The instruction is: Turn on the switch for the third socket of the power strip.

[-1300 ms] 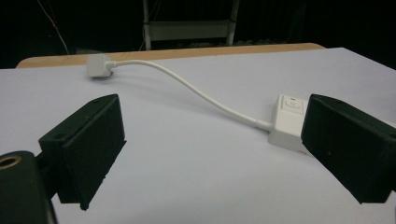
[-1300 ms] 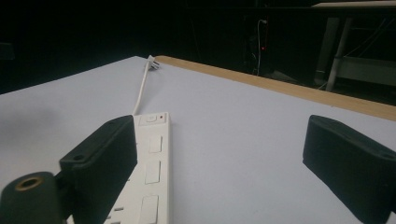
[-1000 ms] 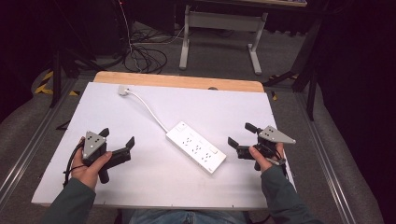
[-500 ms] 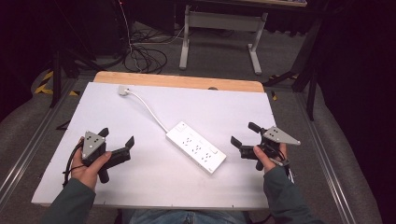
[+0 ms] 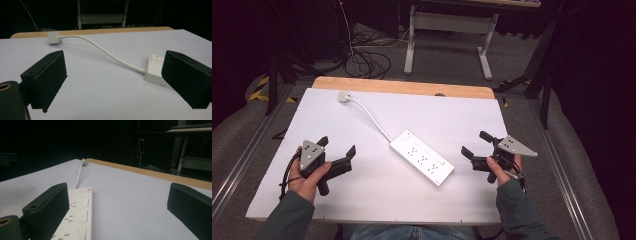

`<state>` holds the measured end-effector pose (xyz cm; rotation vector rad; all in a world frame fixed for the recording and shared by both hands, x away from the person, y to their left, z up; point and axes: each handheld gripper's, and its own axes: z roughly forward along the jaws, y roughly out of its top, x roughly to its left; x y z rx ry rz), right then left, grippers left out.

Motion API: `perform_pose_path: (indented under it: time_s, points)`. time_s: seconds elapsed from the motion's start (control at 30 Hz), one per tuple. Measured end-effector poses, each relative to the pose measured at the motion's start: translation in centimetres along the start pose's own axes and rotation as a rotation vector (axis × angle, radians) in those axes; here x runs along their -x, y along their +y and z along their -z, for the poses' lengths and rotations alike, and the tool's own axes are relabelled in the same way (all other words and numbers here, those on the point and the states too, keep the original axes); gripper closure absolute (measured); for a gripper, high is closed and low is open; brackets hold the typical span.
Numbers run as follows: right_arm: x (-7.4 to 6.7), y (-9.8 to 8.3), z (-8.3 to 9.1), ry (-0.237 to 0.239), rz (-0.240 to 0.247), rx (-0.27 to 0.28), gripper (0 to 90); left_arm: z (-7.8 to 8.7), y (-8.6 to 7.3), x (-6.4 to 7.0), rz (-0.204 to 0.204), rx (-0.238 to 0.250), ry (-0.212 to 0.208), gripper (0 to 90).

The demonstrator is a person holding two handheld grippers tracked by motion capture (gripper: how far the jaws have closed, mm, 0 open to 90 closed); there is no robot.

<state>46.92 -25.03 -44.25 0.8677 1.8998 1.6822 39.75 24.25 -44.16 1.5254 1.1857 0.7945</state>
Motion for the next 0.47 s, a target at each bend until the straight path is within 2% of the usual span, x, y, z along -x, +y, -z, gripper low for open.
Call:
perform_pose_path:
  time_s: [0.47]
  points:
    - [0.07, -0.01, -0.12, 0.005, 0.004, 0.001, 5.1, -0.02, -0.02, -0.02, -0.002, -0.003, 0.001, 6.6]
